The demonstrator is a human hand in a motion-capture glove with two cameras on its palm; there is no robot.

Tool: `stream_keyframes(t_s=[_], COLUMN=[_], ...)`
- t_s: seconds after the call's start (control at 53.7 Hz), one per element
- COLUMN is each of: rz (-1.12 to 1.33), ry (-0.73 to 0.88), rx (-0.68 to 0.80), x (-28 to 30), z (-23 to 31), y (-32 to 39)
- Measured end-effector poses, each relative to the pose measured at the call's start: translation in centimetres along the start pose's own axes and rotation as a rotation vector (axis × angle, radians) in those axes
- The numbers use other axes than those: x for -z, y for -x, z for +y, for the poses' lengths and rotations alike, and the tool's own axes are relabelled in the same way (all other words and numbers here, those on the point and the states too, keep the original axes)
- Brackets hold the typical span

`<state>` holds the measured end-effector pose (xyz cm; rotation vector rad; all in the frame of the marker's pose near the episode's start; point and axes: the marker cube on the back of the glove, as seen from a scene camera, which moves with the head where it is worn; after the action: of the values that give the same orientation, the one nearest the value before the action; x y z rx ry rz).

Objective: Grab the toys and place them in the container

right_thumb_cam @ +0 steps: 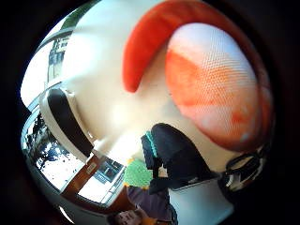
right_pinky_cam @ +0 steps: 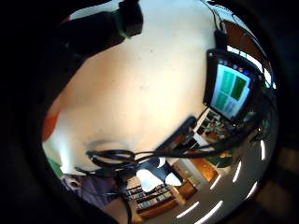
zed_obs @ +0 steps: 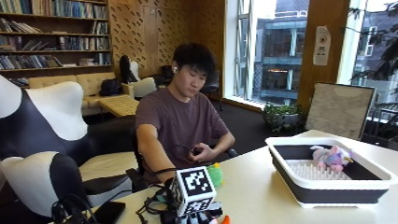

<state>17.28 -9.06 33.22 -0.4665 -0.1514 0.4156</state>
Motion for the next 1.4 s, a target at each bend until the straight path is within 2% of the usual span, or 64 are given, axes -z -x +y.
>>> stream_keyframes(t_s=[0.186,0.279,0.391,0.521,0.726,0.949,1.172,1.265,1.34,1.395], rz=[-0.121,-0.052,-0.034,-0.032,-0.007,0.071,0.081,0.167,0.129,0.169], ry=[-0.152,-0.237,-0.262,-0.324,-0.49,-0.631,-0.603,-0.57,-0.549,-0.55], rx=[0.056,0.074,0.11,0.151,0.256,0.389,0.509,0.662,0.568,0.579], x=[0.9,1.0,2.9,7.9,20.6,28.2,28.0,25.8,24.3,23.2], z=[-1.2,-0.9,0.4,3.4,10.9,18.4,21.0,20.2,18.6,16.6], y=[0.7,1.7,3.7,6.3,12.7,22.9,35.2,39.1,41.9,43.1])
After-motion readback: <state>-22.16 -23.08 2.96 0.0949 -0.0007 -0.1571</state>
